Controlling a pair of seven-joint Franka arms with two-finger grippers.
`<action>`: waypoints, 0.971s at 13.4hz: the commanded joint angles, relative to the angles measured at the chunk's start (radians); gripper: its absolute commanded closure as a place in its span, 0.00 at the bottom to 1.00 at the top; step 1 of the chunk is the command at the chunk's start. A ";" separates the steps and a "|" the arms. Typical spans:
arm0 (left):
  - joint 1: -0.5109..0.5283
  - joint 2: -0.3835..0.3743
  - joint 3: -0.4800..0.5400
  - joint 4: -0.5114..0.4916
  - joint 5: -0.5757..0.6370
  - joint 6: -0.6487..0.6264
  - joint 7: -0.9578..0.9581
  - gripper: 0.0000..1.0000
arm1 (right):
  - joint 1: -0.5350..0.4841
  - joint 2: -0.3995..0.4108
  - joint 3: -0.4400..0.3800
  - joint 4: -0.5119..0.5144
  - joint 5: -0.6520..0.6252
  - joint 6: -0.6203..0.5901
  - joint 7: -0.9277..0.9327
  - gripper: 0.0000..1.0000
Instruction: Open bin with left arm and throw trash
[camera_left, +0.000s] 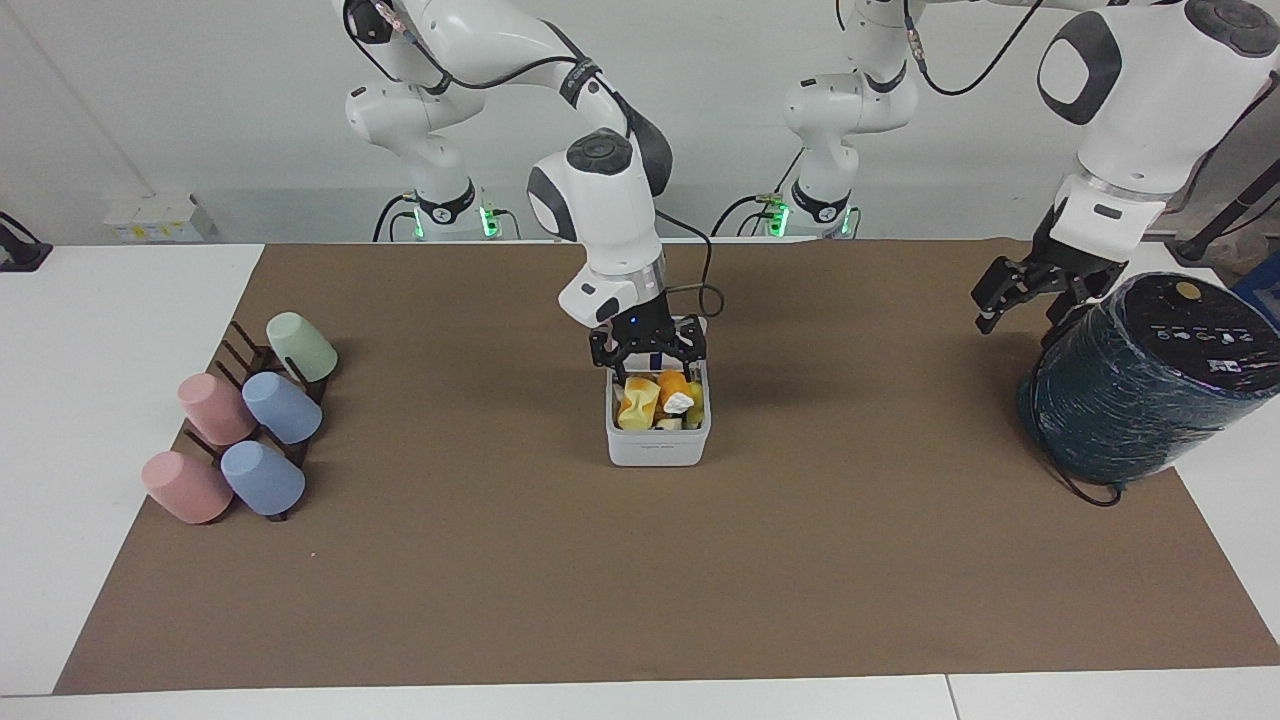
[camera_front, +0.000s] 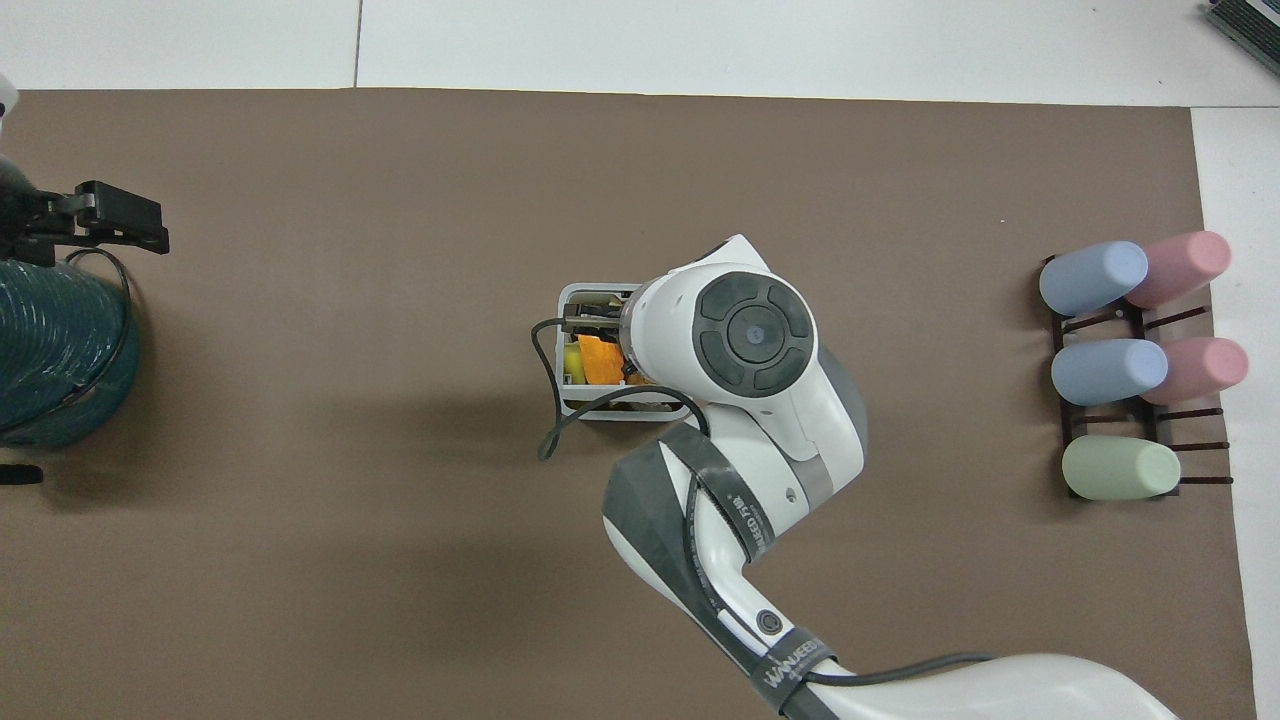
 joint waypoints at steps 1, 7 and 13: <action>0.002 -0.010 -0.006 -0.007 0.020 -0.012 0.010 0.00 | -0.065 -0.048 0.006 -0.005 -0.005 -0.027 0.006 0.00; 0.002 -0.018 -0.006 -0.021 0.020 -0.010 0.012 0.00 | -0.273 -0.203 0.006 -0.073 -0.006 -0.174 -0.191 0.00; -0.002 -0.018 -0.009 -0.024 0.018 -0.009 0.012 0.00 | -0.470 -0.309 0.006 -0.114 -0.008 -0.337 -0.509 0.00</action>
